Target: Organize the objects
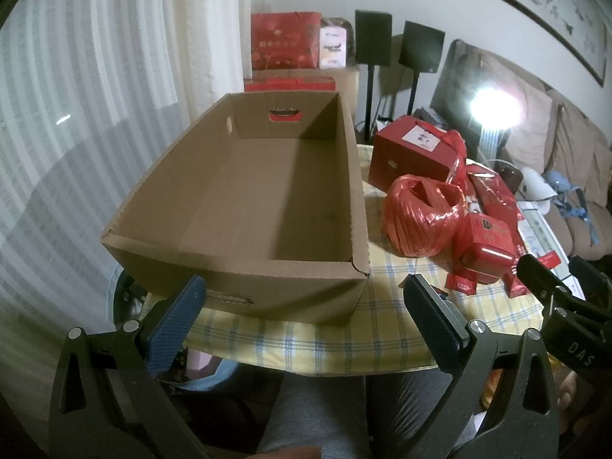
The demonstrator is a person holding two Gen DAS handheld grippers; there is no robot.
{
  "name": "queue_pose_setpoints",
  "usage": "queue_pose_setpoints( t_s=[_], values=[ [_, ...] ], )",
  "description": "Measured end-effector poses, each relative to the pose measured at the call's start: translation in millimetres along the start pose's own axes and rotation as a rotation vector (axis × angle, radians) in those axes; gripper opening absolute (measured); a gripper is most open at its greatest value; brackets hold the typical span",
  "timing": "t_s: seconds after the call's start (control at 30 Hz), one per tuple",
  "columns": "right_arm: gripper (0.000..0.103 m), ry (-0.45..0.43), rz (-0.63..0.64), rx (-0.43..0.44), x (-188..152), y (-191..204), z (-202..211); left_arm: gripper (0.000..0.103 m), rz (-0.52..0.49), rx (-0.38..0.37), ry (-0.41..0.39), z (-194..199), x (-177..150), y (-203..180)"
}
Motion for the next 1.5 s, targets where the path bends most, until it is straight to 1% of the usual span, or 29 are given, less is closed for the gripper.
queue_pose_setpoints(
  t_s=[0.73,1.1,1.2,1.3,1.4,1.5],
  values=[
    [0.103,0.002,-0.001,-0.005,1,-3,0,0.103,-0.017,-0.002,-0.003,-5,-1,-4],
    [0.103,0.002,0.0,-0.016,3,-12,-8,0.103,-0.051,-0.005,-0.018,-14,7,-21],
    [0.103,0.003,-0.005,-0.014,3,-15,-13,0.103,-0.057,-0.026,-0.028,-17,9,-27],
    [0.103,0.007,-0.006,-0.015,3,-20,-18,0.103,-0.051,-0.07,-0.023,-24,11,-31],
    [0.103,0.011,0.0,0.003,2,-26,-23,0.103,-0.047,-0.104,-0.032,-28,14,-36],
    [0.103,0.002,0.001,0.009,3,-37,-26,0.103,-0.05,-0.12,-0.046,-31,17,-41]
  ],
)
Point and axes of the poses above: each gripper's, at about its wrist camera, not at the fingertips, and z roughly against the way its jaws point, y to its left, x to its top, the point moved 4 cm from there along -z, roughly the way its jaws point, and after that the axes turned 5 degrees about z, right-handed, at the moved point
